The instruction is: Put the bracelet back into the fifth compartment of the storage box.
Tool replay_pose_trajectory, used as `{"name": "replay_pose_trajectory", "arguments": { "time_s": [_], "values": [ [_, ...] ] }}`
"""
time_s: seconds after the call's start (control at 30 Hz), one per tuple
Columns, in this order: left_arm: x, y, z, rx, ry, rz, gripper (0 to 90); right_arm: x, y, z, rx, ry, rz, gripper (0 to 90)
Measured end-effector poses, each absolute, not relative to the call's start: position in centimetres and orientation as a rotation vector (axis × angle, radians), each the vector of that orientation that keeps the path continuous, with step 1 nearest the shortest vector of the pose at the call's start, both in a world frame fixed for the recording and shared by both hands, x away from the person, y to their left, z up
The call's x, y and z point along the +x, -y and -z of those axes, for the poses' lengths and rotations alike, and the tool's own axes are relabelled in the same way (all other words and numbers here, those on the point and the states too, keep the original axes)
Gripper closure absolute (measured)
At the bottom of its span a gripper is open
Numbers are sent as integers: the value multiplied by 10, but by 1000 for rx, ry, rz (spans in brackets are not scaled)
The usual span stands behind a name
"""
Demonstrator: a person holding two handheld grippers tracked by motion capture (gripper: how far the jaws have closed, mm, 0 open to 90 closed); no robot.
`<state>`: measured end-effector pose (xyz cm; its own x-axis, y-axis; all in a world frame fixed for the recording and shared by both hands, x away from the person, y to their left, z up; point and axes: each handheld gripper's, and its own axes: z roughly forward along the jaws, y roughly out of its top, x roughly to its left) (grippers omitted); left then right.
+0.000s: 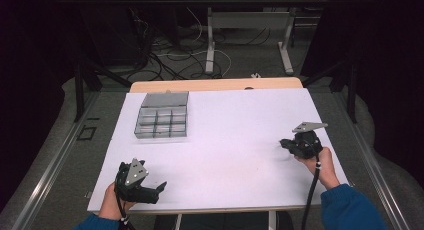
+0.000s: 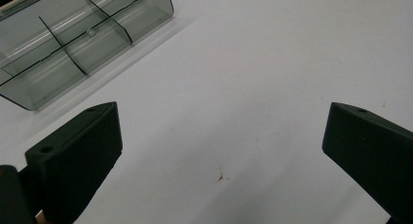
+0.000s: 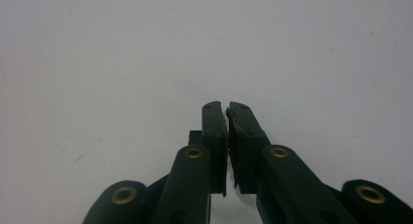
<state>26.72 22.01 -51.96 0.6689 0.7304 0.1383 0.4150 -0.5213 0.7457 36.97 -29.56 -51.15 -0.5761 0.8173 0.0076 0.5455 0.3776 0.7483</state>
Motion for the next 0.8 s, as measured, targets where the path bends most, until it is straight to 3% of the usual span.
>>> {"name": "replay_pose_trajectory", "arguments": {
  "time_s": [0.8],
  "values": [
    [267, -220, 520, 2173, -877, -584, 7, 365, 293, 492, 1177, -2217, -1117, 863]
  ]
}}
